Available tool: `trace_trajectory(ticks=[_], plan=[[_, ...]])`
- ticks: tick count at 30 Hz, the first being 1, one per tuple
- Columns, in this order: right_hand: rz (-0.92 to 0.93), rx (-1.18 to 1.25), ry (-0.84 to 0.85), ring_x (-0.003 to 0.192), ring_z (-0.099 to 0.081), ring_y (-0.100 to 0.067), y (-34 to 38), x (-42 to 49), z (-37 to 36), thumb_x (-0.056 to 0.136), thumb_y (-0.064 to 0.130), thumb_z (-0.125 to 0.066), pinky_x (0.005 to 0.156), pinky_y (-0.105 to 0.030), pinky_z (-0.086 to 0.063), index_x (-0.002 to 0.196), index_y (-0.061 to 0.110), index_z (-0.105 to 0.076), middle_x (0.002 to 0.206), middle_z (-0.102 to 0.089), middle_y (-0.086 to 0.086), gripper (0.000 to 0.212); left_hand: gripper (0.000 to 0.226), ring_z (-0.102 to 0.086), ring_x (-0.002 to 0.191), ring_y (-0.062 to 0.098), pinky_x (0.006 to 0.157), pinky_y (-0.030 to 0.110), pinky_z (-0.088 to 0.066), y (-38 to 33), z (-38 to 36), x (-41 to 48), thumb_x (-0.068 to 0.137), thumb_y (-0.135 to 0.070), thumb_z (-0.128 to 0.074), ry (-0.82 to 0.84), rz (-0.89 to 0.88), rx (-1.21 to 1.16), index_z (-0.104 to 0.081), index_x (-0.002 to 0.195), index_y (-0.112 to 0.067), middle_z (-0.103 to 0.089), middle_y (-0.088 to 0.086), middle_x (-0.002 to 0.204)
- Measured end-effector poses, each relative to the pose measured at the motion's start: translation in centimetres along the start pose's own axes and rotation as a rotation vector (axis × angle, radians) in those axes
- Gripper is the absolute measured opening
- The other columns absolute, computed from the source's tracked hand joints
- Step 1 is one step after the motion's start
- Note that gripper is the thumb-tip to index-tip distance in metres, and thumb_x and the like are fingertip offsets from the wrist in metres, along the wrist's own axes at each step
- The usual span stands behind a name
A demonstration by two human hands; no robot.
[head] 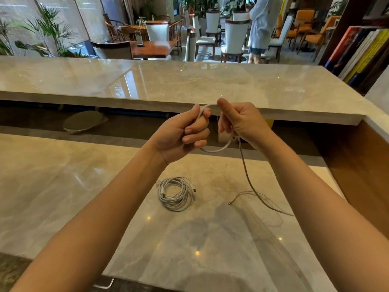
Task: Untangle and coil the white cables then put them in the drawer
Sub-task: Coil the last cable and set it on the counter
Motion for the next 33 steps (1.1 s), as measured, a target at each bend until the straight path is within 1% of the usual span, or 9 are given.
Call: trace_trajectory(ticks=[7, 10, 13, 17, 20, 22, 26, 29, 33], plan=[[-0.102, 0.172, -0.083, 0.042, -0.044, -0.008, -2.2, -0.4, 0.0, 0.095, 0.044, -0.042, 0.048, -0.014, -0.039, 0.044, 0.014, -0.043, 0.047, -0.053, -0.001, 0.059, 0.035, -0.029, 0.038, 0.005, 0.038, 0.015, -0.035, 0.8, 0.4, 0.0, 0.099, -0.030, -0.027, -0.018, -0.019, -0.141, -0.054, 0.099, -0.008, -0.045, -0.005, 0.047], [-0.068, 0.243, -0.186, 0.043, -0.041, -0.010, -1.7, -0.4, 0.6, 0.095, 0.042, -0.043, 0.047, -0.016, -0.037, 0.043, 0.017, -0.054, 0.061, -0.054, -0.021, 0.059, 0.040, -0.041, 0.039, 0.006, 0.052, 0.020, -0.046, 0.9, 1.0, -0.1, 0.100, -0.028, -0.024, -0.093, -0.070, -0.136, -0.057, 0.087, -0.010, -0.044, -0.005, 0.046], [-0.141, 0.298, -0.236, 0.042, -0.040, -0.009, -2.6, -0.4, 0.6, 0.094, 0.048, -0.044, 0.044, -0.018, -0.035, 0.046, 0.017, -0.059, 0.070, -0.054, -0.024, 0.058, 0.037, -0.039, 0.037, 0.004, 0.053, 0.019, -0.043, 0.9, 0.9, -0.2, 0.099, -0.028, -0.027, -0.090, -0.095, -0.161, -0.057, 0.084, -0.011, -0.043, -0.005, 0.044], [-0.229, 0.247, -0.097, 0.043, -0.039, -0.010, -4.8, -0.8, -1.0, 0.096, 0.045, -0.037, 0.043, -0.020, -0.030, 0.067, 0.010, -0.063, 0.056, -0.057, -0.004, 0.053, 0.032, -0.039, 0.035, 0.003, 0.040, 0.015, -0.028, -1.3, 0.7, -0.1, 0.098, -0.028, -0.029, -0.064, -0.212, -0.232, -0.052, 0.088, -0.009, -0.044, -0.004, 0.045], [-0.267, -0.073, 0.024, 0.047, -0.043, -0.009, -7.7, -2.0, -1.8, 0.100, 0.035, -0.035, 0.046, -0.020, -0.035, 0.078, 0.012, -0.061, 0.060, -0.057, 0.000, 0.040, 0.035, -0.036, 0.036, 0.003, 0.038, 0.015, -0.026, -4.8, 1.9, -0.6, 0.101, -0.030, -0.024, -0.199, -0.391, -0.231, -0.052, 0.095, -0.009, -0.043, -0.004, 0.047], [-0.291, -0.359, 0.126, 0.055, -0.050, -0.010, -9.5, -3.1, -2.5, 0.100, 0.030, -0.036, 0.056, -0.025, -0.042, 0.080, 0.016, -0.059, 0.064, -0.058, 0.001, 0.034, 0.034, -0.035, 0.038, 0.003, 0.040, 0.016, -0.026, -6.7, 3.0, -1.2, 0.102, -0.030, -0.022, -0.338, -0.467, -0.088, -0.050, 0.100, -0.011, -0.046, -0.005, 0.051], [-0.096, -0.644, 0.176, 0.064, -0.054, -0.013, -6.4, -4.1, -4.1, 0.097, 0.034, -0.041, 0.063, -0.033, -0.046, 0.086, 0.018, -0.062, 0.067, -0.056, 0.007, 0.029, 0.025, -0.051, 0.054, 0.008, 0.054, 0.021, -0.044, -6.3, 4.3, -2.1, 0.103, -0.023, -0.025, -0.649, -0.389, 0.725, -0.044, 0.117, -0.013, -0.058, -0.002, 0.069], [0.190, -0.715, 0.158, 0.069, -0.055, -0.008, -0.4, -4.2, -4.8, 0.092, 0.033, -0.052, 0.063, -0.025, -0.045, 0.090, 0.020, -0.061, 0.077, -0.057, 0.010, 0.016, 0.024, -0.060, 0.066, 0.009, 0.064, 0.022, -0.052, -2.9, 4.6, -1.6, 0.102, -0.019, -0.031, -0.674, -0.231, 1.060, -0.045, 0.119, -0.010, -0.059, 0.001, 0.077], [0.293, -0.685, 0.132, 0.068, -0.048, 0.005, 2.8, -3.4, -3.2, 0.088, 0.024, -0.060, 0.062, -0.012, -0.038, 0.095, 0.020, -0.061, 0.078, -0.052, 0.016, 0.008, 0.028, -0.047, 0.044, 0.009, 0.044, 0.020, -0.039, 0.4, 5.3, -1.6, 0.101, -0.027, -0.035, -0.562, 0.002, 1.114, -0.057, 0.094, -0.010, -0.057, -0.001, 0.061]])
Point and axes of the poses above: each hand's wrist, its own x-axis towards the middle knuckle, its own z-axis out of the back of the hand, y = z × x, the point moved 10 cm from there along x, towards the middle knuckle
